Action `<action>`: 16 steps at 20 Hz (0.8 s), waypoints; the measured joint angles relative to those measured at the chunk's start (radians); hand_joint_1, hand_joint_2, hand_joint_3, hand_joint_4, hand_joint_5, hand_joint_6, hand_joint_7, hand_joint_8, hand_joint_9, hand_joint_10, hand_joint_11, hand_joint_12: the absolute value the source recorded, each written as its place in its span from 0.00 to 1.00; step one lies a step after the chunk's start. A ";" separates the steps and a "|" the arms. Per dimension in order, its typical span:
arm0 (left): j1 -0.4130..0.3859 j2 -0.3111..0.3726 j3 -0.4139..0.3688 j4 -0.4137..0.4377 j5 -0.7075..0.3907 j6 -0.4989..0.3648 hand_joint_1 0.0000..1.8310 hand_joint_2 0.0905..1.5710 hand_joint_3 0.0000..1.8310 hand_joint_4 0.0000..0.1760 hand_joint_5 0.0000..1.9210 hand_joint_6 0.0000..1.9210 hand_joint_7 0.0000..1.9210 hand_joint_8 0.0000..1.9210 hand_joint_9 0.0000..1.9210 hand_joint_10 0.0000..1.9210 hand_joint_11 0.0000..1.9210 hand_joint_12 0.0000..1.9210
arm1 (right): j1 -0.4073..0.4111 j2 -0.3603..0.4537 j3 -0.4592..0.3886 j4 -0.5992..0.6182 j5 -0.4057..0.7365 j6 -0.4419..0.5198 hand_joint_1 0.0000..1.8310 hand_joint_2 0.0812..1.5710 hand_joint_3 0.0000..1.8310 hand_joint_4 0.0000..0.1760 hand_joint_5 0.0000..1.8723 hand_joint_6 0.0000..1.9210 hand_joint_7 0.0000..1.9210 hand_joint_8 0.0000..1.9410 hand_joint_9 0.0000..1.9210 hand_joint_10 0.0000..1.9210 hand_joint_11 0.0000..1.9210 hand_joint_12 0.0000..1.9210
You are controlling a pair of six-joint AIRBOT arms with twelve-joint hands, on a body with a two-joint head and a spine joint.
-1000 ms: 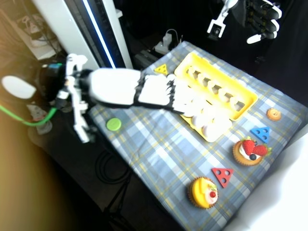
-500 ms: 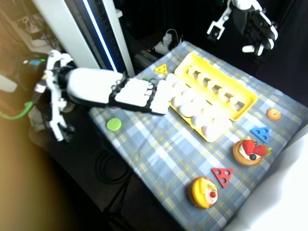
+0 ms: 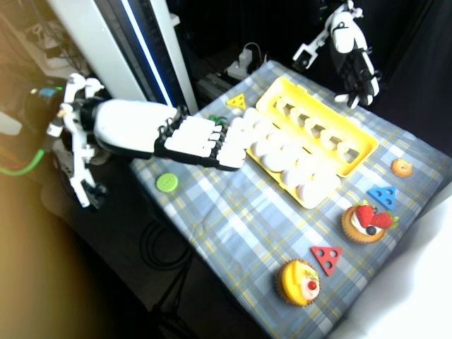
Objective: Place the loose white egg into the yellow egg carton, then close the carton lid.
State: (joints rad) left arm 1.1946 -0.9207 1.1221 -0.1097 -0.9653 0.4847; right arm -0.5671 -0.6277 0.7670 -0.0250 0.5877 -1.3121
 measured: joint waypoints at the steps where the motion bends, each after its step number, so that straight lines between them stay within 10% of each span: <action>1: -0.001 0.000 0.002 0.024 0.010 -0.018 0.00 0.77 0.00 0.18 0.00 0.00 0.00 0.00 0.10 0.16 0.04 0.78 | 0.000 0.000 0.000 0.000 0.000 0.000 0.14 0.80 0.00 0.07 0.00 0.00 0.00 0.00 0.00 0.00 0.00 0.00; 12: -0.019 0.002 -0.005 0.102 -0.008 -0.097 0.00 0.81 0.00 0.01 0.00 0.00 0.00 0.00 0.25 0.04 0.17 0.62 | -0.001 -0.004 0.000 0.011 0.005 0.000 0.17 0.81 0.00 0.03 0.00 0.00 0.00 0.00 0.00 0.00 0.00 0.00; 16: -0.031 0.005 -0.014 0.120 -0.083 -0.098 0.03 0.81 0.00 0.28 0.00 0.00 0.00 0.00 0.25 0.02 0.17 0.57 | -0.001 -0.010 0.000 0.014 0.006 0.000 0.19 0.82 0.00 0.00 0.00 0.00 0.00 0.00 0.00 0.00 0.00 0.00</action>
State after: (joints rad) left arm 1.1637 -0.9154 1.1084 0.0105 -1.0485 0.3862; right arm -0.5678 -0.6380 0.7673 -0.0109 0.5938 -1.3125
